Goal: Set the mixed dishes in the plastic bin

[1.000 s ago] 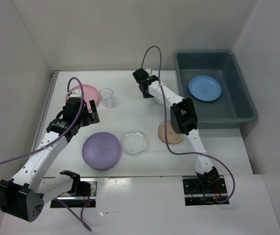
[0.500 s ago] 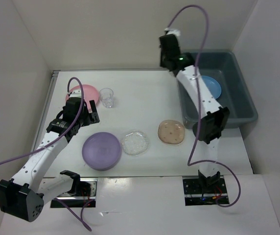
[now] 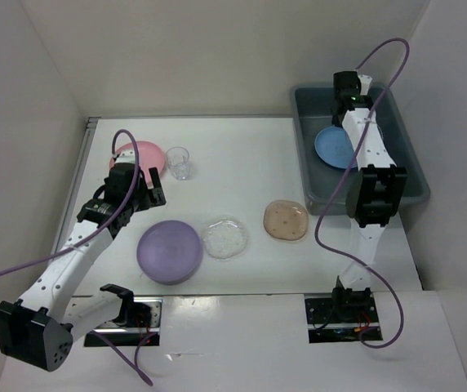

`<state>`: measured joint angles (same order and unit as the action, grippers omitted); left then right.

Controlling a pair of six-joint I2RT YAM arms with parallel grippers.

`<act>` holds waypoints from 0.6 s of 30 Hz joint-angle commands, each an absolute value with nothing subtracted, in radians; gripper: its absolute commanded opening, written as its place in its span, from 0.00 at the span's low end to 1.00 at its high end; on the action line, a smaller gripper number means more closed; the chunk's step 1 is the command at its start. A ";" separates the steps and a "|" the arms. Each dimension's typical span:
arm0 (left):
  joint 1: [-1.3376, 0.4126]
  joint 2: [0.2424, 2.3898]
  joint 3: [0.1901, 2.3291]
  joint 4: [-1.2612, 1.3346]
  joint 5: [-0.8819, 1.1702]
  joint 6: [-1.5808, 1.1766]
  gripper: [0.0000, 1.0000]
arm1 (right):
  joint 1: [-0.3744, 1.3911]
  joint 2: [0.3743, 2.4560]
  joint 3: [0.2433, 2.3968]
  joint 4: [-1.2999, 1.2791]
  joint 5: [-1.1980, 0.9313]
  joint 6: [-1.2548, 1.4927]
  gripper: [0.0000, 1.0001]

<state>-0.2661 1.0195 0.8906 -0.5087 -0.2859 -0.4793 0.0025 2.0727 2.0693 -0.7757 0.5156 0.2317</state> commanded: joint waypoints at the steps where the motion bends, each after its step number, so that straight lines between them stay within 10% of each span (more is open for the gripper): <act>1: -0.262 0.990 0.882 -0.486 -0.281 -0.491 0.99 | 0.018 2.161 2.161 -0.778 0.518 0.252 0.00; 11: -0.262 1.008 0.882 -0.486 -0.281 -0.482 0.99 | 0.018 2.364 2.330 -0.810 0.492 0.288 0.01; 18: -0.262 1.017 0.882 -0.486 -0.281 -0.482 0.99 | 0.018 2.448 2.444 -0.857 0.430 0.308 0.19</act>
<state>-0.2661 1.0126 0.8833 -0.5087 -0.2855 -0.4782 0.0132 2.4390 2.3737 -0.8261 0.4538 0.2932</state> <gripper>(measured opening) 0.993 0.166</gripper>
